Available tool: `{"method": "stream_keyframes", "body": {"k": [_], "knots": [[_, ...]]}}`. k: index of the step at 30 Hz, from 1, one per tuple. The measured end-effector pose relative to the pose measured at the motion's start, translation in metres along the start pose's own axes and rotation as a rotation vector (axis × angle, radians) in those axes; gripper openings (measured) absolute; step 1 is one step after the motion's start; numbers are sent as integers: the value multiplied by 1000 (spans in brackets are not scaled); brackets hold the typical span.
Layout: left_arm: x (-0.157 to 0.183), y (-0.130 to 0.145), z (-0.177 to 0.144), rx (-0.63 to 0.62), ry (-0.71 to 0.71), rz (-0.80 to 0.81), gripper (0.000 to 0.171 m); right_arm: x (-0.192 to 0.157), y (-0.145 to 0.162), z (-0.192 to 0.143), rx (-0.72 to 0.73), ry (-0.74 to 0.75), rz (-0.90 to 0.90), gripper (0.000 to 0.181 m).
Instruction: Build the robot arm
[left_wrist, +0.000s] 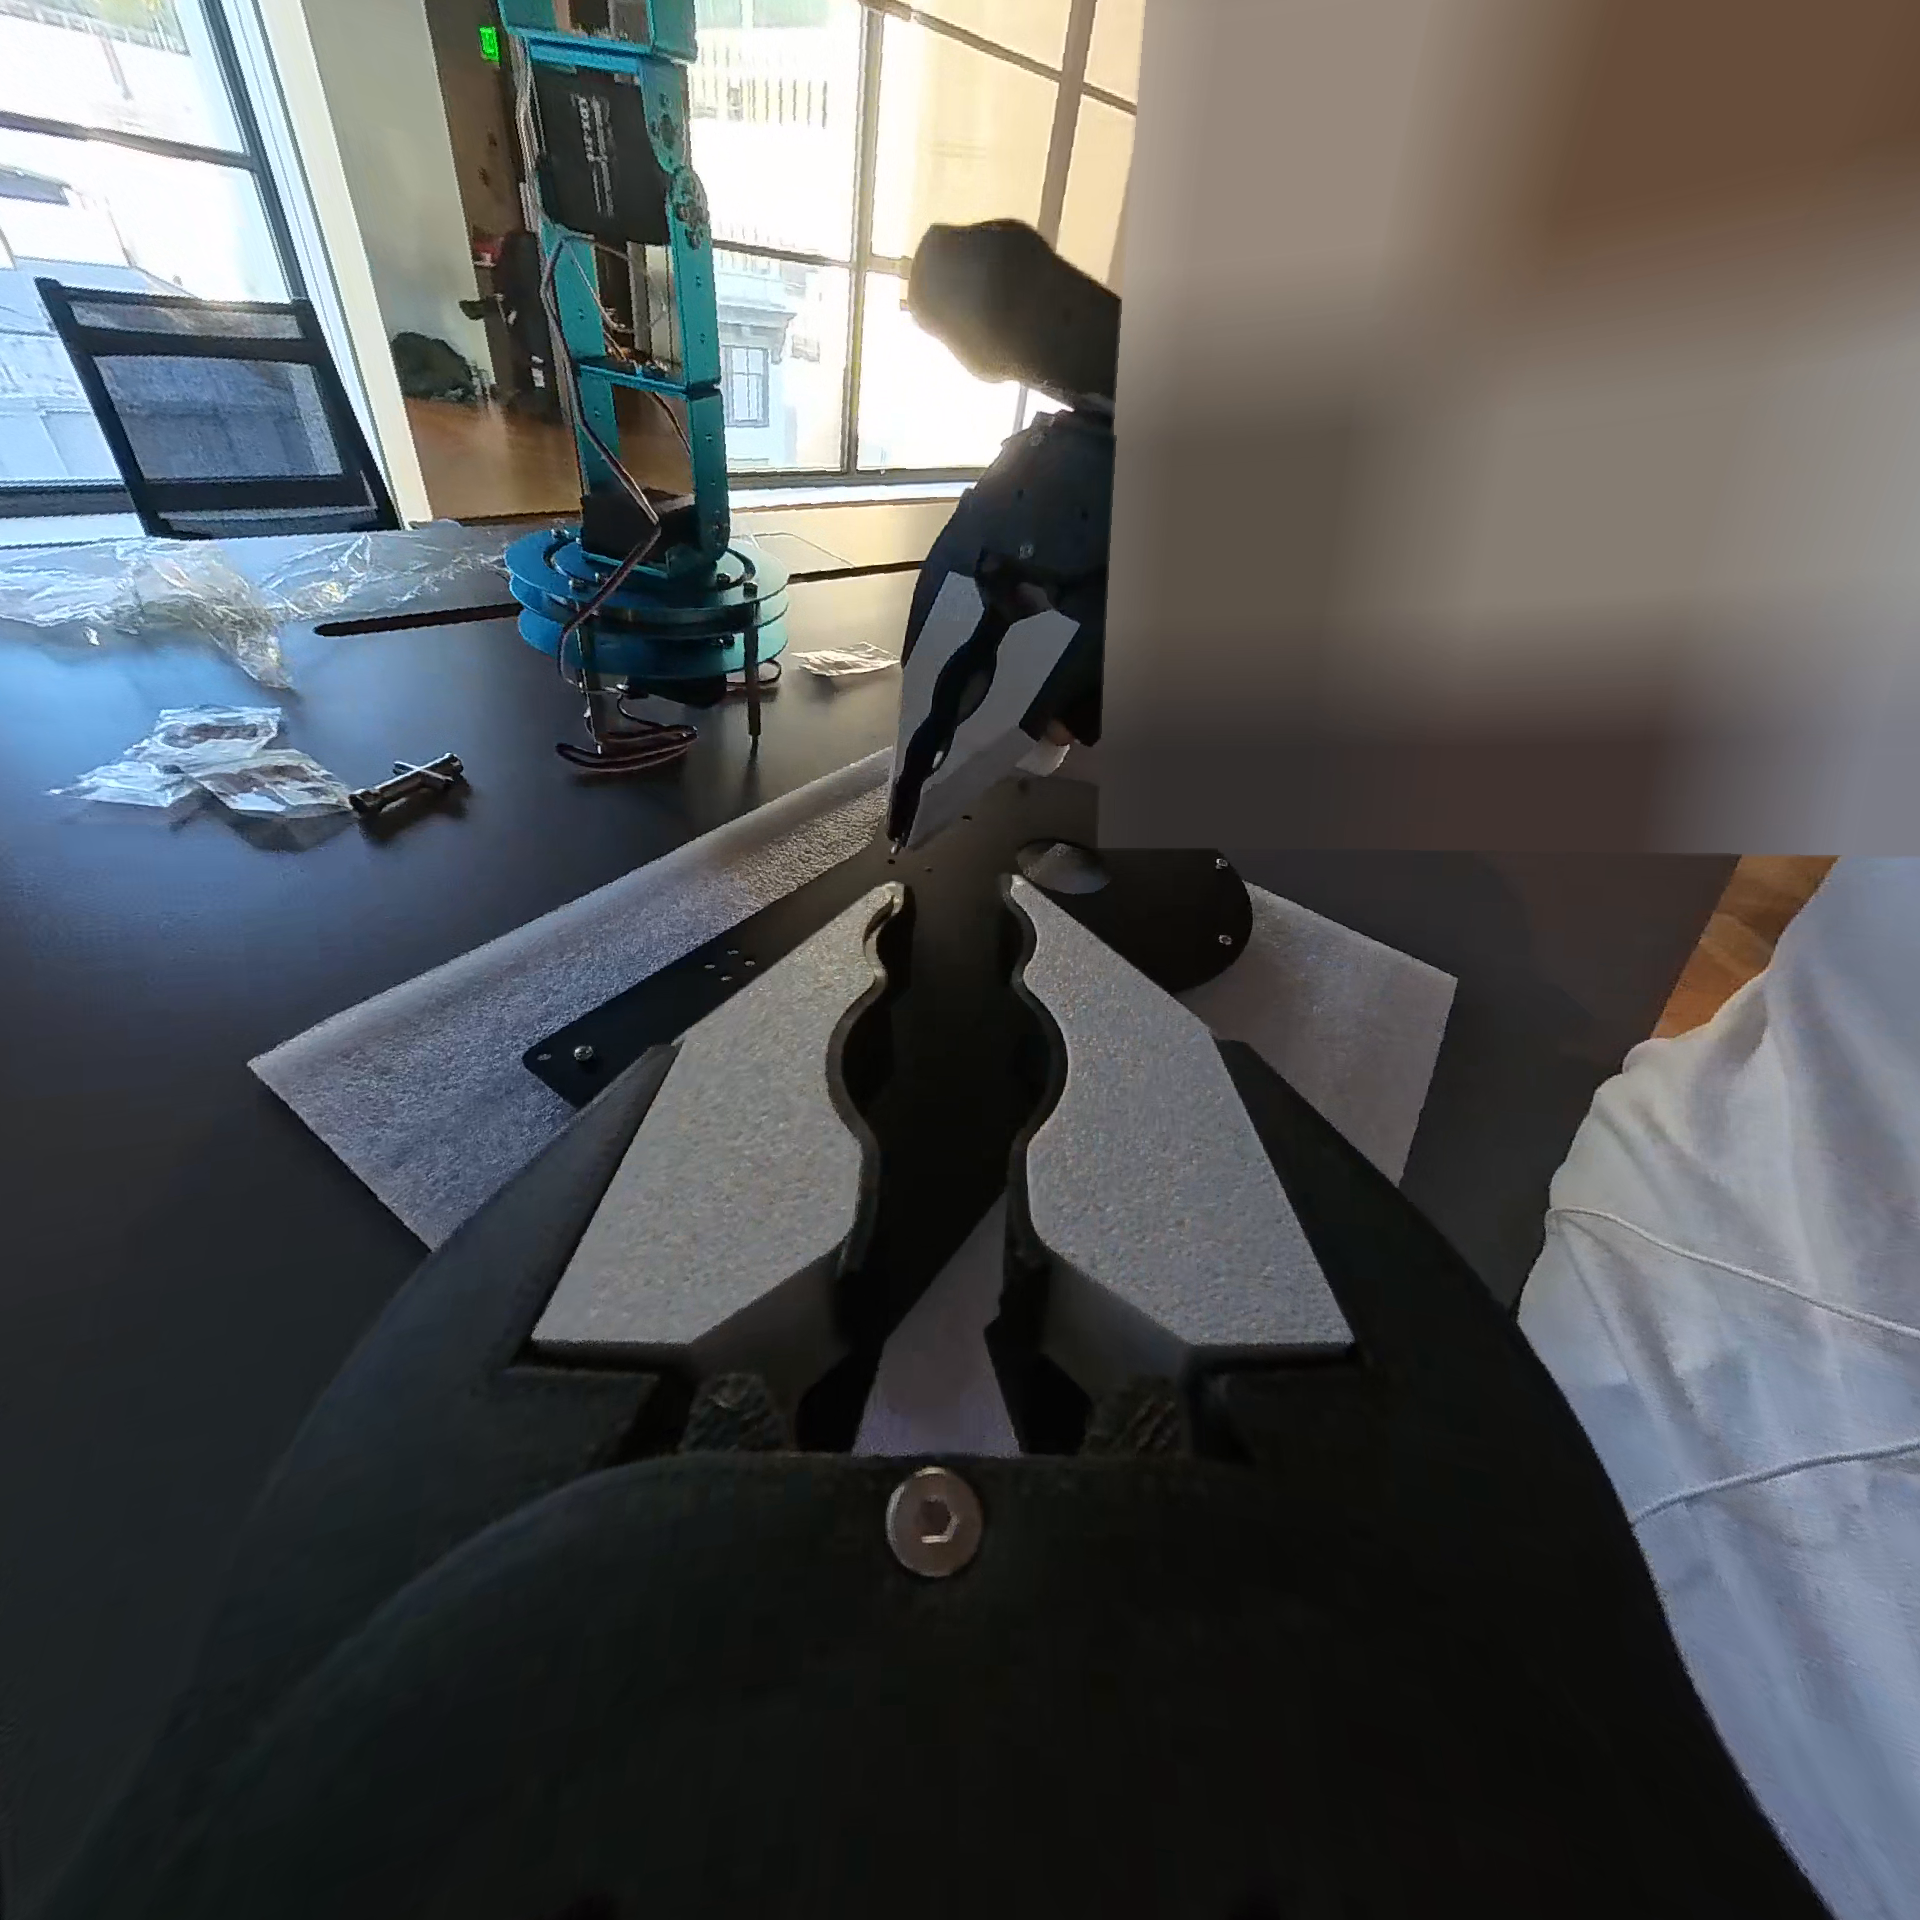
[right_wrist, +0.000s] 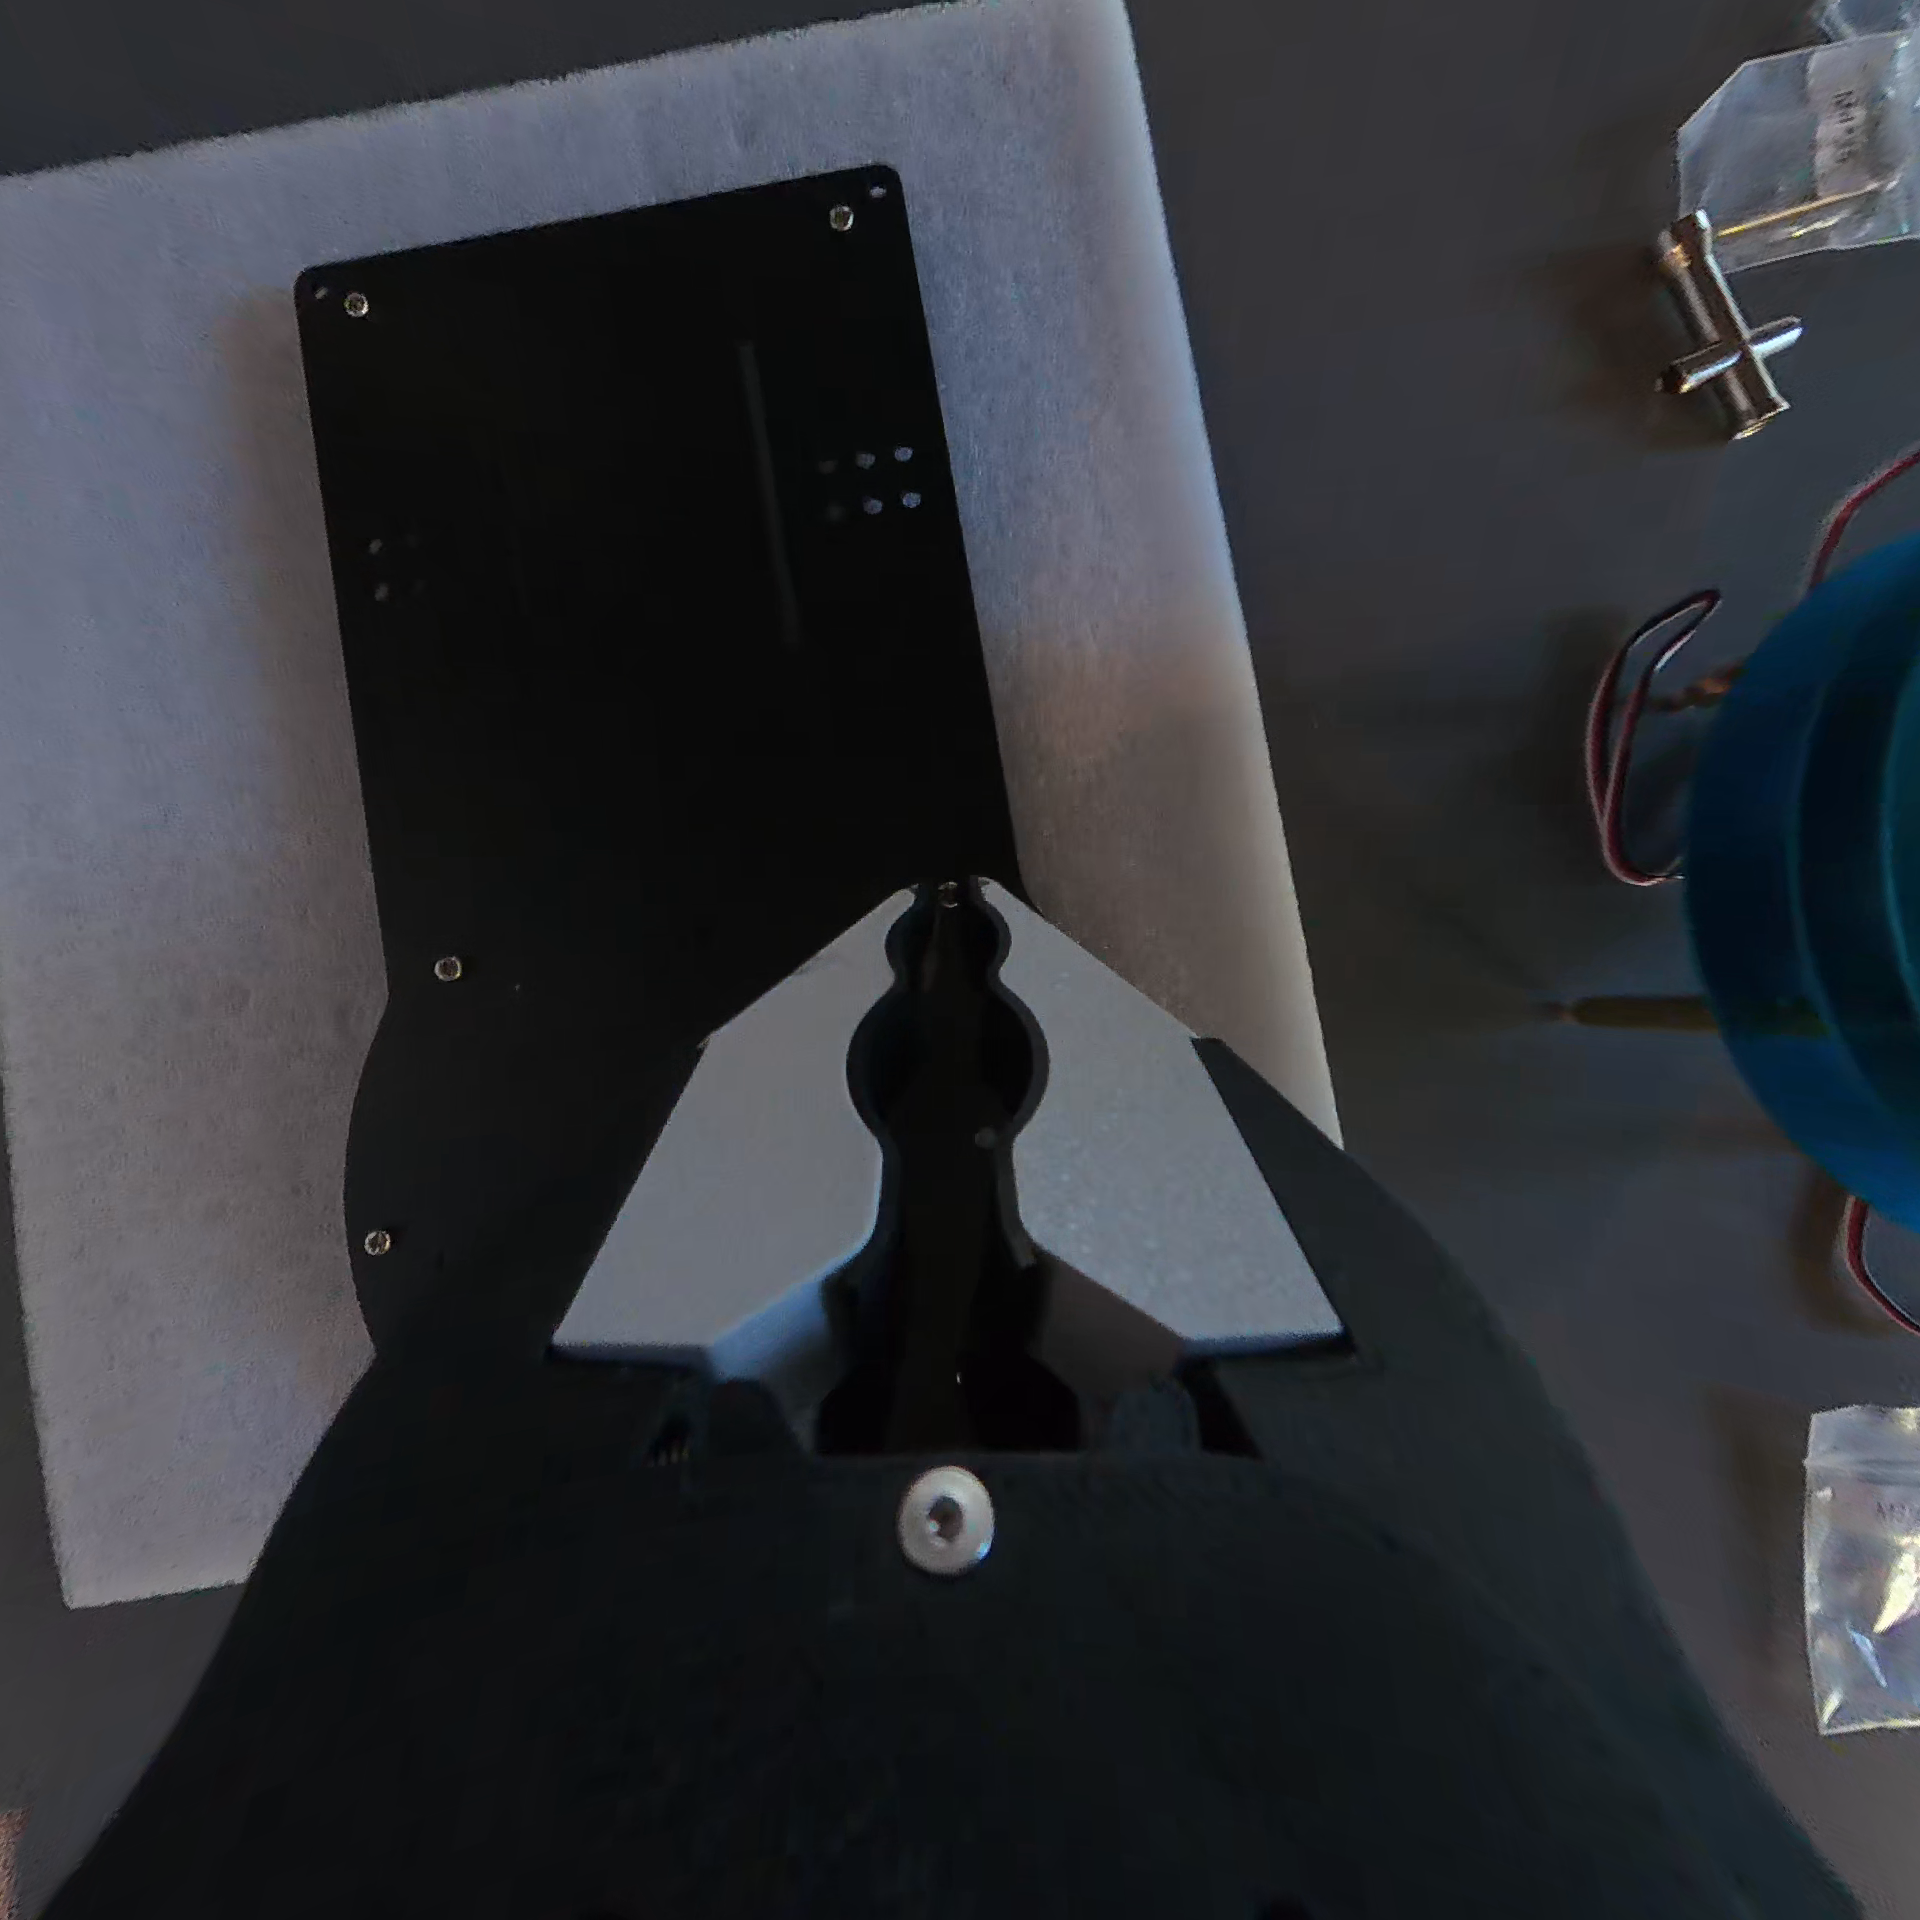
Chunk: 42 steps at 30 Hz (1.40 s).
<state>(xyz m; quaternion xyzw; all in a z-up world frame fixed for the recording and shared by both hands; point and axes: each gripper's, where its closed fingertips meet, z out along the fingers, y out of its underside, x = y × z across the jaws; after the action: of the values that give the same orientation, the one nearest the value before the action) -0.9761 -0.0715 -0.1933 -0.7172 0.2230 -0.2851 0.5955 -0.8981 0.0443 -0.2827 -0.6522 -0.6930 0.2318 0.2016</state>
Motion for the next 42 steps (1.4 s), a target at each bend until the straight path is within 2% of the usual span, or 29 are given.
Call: {"method": "stream_keyframes", "body": {"k": [15, 29, 34, 37, 42], "knots": [[1, 0, -6, 21, 12, -16, 11, -1, 1, 6, -96, -12, -23, 3], [6, 3, -9, 22, 15, -24, 11, 0, 3, 9, -270, -29, -70, 4], [5, 4, -11, 24, 14, -32, 11, 0, 3, 9, -269, -34, -64, 4], [4, 3, -12, 28, 13, -37, 11, 1, 4, 8, -270, -28, -61, 11], [3, -3, -15, 36, 14, -41, 11, 3, 0, -9, -188, 18, -23, 13]]}}
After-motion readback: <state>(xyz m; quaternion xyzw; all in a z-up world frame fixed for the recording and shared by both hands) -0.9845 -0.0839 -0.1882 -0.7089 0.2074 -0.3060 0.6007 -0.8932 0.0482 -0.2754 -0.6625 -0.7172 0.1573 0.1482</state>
